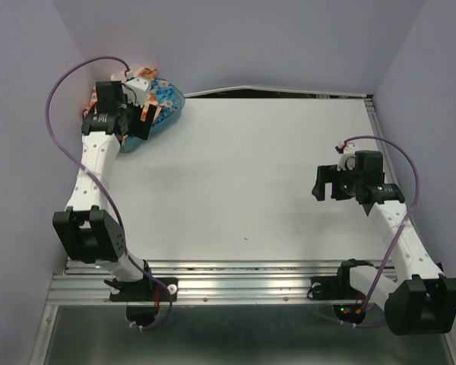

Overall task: Fold and stack the skirts
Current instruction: Grab the skirt from the pile

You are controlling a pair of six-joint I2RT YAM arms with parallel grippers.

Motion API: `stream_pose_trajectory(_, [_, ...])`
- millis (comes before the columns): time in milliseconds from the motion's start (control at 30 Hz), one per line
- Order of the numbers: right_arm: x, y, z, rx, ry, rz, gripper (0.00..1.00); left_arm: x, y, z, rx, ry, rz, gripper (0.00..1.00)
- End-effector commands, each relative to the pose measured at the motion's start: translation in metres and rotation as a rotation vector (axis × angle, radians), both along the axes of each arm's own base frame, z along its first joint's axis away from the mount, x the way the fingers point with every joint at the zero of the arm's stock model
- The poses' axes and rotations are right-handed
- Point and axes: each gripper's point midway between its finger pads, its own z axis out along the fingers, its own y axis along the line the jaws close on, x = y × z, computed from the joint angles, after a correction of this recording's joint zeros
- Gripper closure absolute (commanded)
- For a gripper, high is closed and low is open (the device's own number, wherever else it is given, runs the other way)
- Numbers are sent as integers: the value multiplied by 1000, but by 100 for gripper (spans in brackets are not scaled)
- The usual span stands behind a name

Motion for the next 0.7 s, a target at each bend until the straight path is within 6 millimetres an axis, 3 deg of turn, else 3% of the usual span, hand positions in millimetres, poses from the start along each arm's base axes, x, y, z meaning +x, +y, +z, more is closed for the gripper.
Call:
stream_pose_trajectory(0, [12,4,20,34,-65,19,0,54,4,45,-4,-112,18,4])
stream_pose_trajectory(33, [12,5,18,36,-57,21,0,76,5,47,-18,-113,31,6])
stream_pose_trajectory(67, [13,4,18,34,-56,21,0,93,6,29,-26,-75,41,8])
stream_pose_trajectory(100, [13,4,17,34,-52,19,0,104,8,28,-33,-77,53,9])
stream_pose_trajectory(133, [14,1,15,32,-45,9,0,114,10,45,-42,-116,63,11])
stream_pose_trajectory(167, [14,1,15,34,-45,9,0,123,11,44,-54,-120,73,12])
stream_pose_trajectory(200, [14,1,14,33,-42,10,0,136,12,25,-59,-88,79,12])
stream_pose_trajectory(267, [14,2,13,34,-37,9,0,150,12,31,-67,-116,84,13])
stream_pose_trajectory(433, [15,1,9,31,-22,8,0,179,19,1,-56,-113,116,16])
stream_pose_trajectory(667, [16,-2,6,30,-10,-1,0,196,36,-47,-10,-68,183,16])
